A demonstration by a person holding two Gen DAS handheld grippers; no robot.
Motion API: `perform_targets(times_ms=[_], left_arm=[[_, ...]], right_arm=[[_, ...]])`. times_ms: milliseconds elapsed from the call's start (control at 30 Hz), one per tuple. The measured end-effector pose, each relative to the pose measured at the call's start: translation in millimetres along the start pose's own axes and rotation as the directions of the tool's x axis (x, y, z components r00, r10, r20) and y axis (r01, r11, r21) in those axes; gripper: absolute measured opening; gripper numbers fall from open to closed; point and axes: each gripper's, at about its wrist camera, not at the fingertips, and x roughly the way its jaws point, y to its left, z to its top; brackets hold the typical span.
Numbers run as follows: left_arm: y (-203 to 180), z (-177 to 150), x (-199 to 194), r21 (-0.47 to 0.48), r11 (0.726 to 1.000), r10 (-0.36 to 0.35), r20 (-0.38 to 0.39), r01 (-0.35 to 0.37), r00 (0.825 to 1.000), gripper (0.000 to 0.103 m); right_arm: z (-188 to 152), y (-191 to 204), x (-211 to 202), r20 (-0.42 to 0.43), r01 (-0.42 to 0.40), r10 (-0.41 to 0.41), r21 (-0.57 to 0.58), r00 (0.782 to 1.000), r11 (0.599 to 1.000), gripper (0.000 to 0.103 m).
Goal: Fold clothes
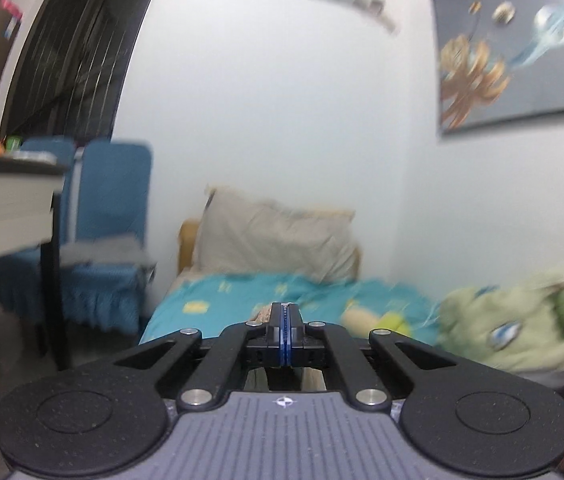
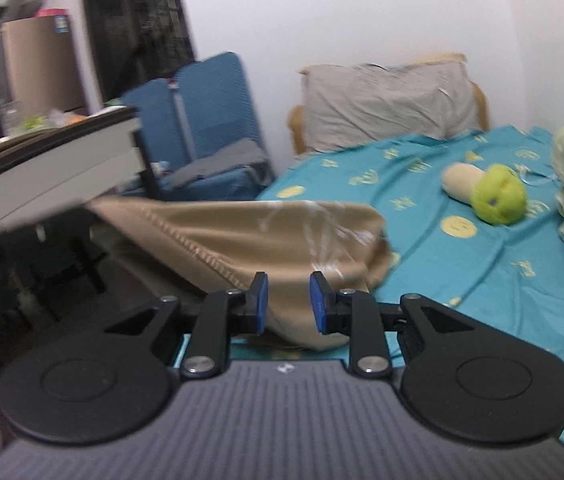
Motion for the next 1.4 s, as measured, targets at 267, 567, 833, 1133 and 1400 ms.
perform_targets(times_ms=[267,567,833,1133,1400], left_arm=[[13.3,-6.4,-14.7,-0.083,0.996,-0.018,-0.042,0.014,0.999,0.001],[51.2,-25.9,22.7,-0.175,0.985,-0.018,-0.127,-0.004,0.992,0.001],[57.0,-32.2,37.6,-0.185,0.981,0.033,-0.179,-0.067,0.983,0.001],[33.0,-42.1,41.5,-0.145,0.989,-0.029,-0.201,0.0,0.979,0.001],[34.2,-36.7,28.5,-0.18,0.983,0.021,-0.123,-0.043,0.992,0.0]], right_arm=[[-11.7,37.9,-16.2,-0.014,-0.167,0.167,-0.061,0.986,0.984,0.075],[-20.5,43.6,42.7,-0.148,-0.039,0.034,-0.033,0.988,0.999,0.081],[-23.8,-0.3,42.1,-0.26,0.17,-0.123,0.166,0.958,0.971,0.081],[-11.5,-34.7,25.1,-0.205,0.313,-0.268,0.232,0.941,0.921,0.081],[-49.4,-39.7,83.7,-0.489,0.333,-0.229,0.137,0.842,0.933,0.081]])
